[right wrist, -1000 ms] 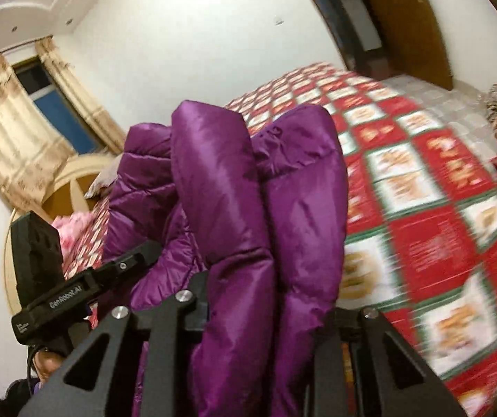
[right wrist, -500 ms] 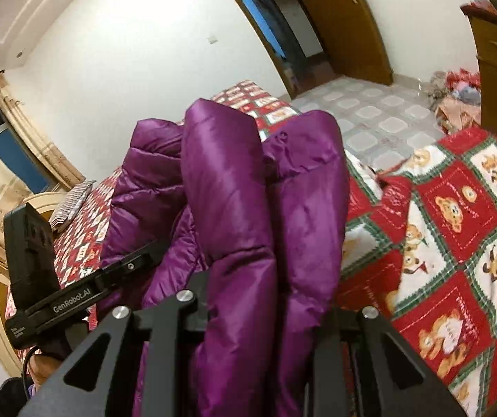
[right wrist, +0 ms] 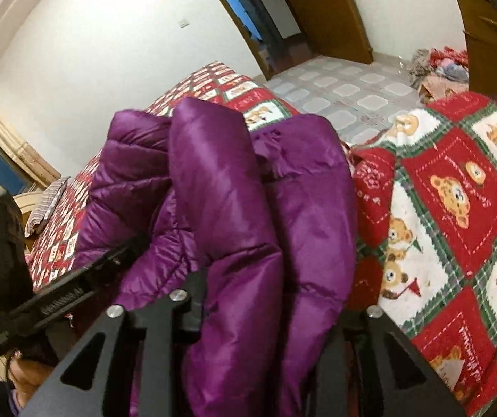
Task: Fold large clothes
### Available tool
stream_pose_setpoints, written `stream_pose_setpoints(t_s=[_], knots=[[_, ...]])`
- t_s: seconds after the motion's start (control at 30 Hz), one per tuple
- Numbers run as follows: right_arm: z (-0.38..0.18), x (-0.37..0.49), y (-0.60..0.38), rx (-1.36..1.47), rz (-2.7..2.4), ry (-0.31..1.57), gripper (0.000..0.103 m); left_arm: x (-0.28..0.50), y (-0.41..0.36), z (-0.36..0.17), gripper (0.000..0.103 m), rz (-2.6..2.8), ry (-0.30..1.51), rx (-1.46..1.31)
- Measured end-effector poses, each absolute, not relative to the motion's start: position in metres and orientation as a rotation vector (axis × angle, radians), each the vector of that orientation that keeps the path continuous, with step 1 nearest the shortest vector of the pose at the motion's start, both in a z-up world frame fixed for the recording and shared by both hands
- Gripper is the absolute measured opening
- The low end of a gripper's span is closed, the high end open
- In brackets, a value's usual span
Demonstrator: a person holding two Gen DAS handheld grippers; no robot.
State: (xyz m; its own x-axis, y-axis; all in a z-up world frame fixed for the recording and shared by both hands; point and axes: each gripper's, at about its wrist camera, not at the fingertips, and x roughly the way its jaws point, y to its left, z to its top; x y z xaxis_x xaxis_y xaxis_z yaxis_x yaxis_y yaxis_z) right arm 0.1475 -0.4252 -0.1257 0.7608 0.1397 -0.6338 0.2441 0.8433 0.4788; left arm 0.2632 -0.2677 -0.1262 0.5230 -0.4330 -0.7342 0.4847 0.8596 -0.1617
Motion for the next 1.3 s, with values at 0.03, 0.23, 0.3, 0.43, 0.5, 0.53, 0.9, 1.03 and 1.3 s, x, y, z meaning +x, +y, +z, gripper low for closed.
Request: stream_pose_setpoints(t_s=[0.03,0.23,0.3,0.43,0.5,0.53,0.9,1.03,1.3], knots=[[-0.124,0.144,-0.426,0.576,-0.075,0.716,0.042,0.262,-0.269,-0.126,0.083,-0.540,0.850,0.079],[-0.092,0.115,-0.438,0.506,-0.199,0.648,0.057,0.256,-0.270,-0.127,0.086,-0.513,0.827,0.115],[-0.071,0.106,-0.437,0.448,-0.266,0.596,0.057,0.254,-0.271,-0.127,0.087,-0.505,0.821,0.124],[-0.035,0.120,-0.436,0.434,-0.280,0.547,0.058,0.251,-0.276,-0.127,0.087,-0.486,0.802,0.152],[-0.028,0.142,-0.431,0.448,-0.257,0.575,0.058,0.251,-0.277,-0.127,0.087,-0.478,0.795,0.163],[-0.029,0.152,-0.430,0.452,-0.246,0.593,0.057,0.251,-0.278,-0.127,0.087,-0.476,0.793,0.166],[-0.114,0.186,-0.458,0.500,-0.404,0.803,0.052,0.247,-0.280,-0.126,0.089,-0.502,0.789,0.180],[-0.118,0.171,-0.457,0.484,-0.402,0.762,0.052,0.253,-0.270,-0.113,0.089,-0.524,0.799,0.134],[-0.119,0.177,-0.445,0.423,-0.407,0.772,0.052,0.306,-0.283,-0.068,0.089,-0.453,0.713,0.122]])
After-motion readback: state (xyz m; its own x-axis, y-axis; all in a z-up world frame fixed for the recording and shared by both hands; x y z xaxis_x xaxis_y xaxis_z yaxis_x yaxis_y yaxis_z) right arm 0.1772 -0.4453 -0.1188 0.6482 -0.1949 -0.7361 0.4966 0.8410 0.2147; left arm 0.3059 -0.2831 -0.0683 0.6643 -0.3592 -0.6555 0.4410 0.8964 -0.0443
